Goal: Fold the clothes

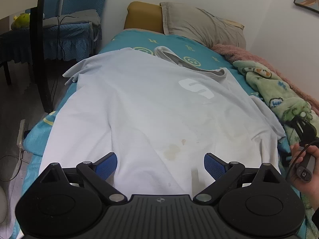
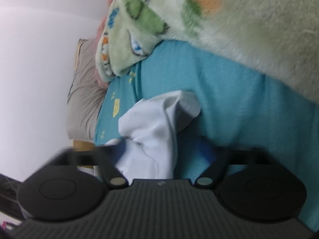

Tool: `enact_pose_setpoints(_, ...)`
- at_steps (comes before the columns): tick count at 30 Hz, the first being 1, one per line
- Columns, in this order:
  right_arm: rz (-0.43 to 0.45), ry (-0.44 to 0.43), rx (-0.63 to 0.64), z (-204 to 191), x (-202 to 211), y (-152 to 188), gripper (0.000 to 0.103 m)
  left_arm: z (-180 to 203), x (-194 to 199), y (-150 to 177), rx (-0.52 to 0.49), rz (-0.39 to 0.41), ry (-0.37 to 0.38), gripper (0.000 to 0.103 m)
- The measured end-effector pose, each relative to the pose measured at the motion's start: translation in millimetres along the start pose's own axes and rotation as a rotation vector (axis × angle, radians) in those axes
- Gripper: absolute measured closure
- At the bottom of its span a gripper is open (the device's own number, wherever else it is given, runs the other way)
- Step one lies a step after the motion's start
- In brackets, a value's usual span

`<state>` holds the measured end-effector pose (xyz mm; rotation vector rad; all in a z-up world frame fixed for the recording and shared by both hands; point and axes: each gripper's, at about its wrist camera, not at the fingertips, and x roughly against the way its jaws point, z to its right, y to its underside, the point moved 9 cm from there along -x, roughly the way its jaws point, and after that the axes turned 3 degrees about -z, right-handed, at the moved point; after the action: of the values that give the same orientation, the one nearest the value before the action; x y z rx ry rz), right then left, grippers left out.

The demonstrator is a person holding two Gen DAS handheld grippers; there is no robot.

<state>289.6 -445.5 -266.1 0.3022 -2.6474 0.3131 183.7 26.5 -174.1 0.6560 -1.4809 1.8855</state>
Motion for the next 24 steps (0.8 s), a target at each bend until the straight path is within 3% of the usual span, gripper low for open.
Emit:
enact_pose_setpoints(3,-0.043,0.017,0.042,-4.0,-8.8,9.2,0.016,-0.2,0.4,0.5,0.003,-0.002,0.005,0.007)
enact_pose_setpoints(6,-0.025,0.011,0.072,-5.5,-14.5,6.3,0.016,-0.8,-0.3,0.6,0.007,-0.005,0.007,0.007)
enact_pose_setpoints(9,-0.049,-0.064,0.07,-9.0,-28.5,1.4,0.017,-0.4,-0.7,0.7,0.01,-0.008,0.009,0.007)
enact_pose_setpoints(16,-0.228,-0.24,0.062,-36.3,-74.8,-1.7,0.015,5.6,-8.4,-2.2,0.014,-0.02,0.033,0.007)
enact_pose_setpoints(19,-0.278,-0.266,0.111,-45.2,-90.1,-2.8,0.014,8.4,-12.4,-3.6,0.018,-0.026,0.045,0.007)
enact_pose_setpoints(24,-0.3,-0.291,0.029,-51.2,-113.9,-16.3,0.017,13.0,-19.0,-6.0,0.024,-0.037,0.066,0.007)
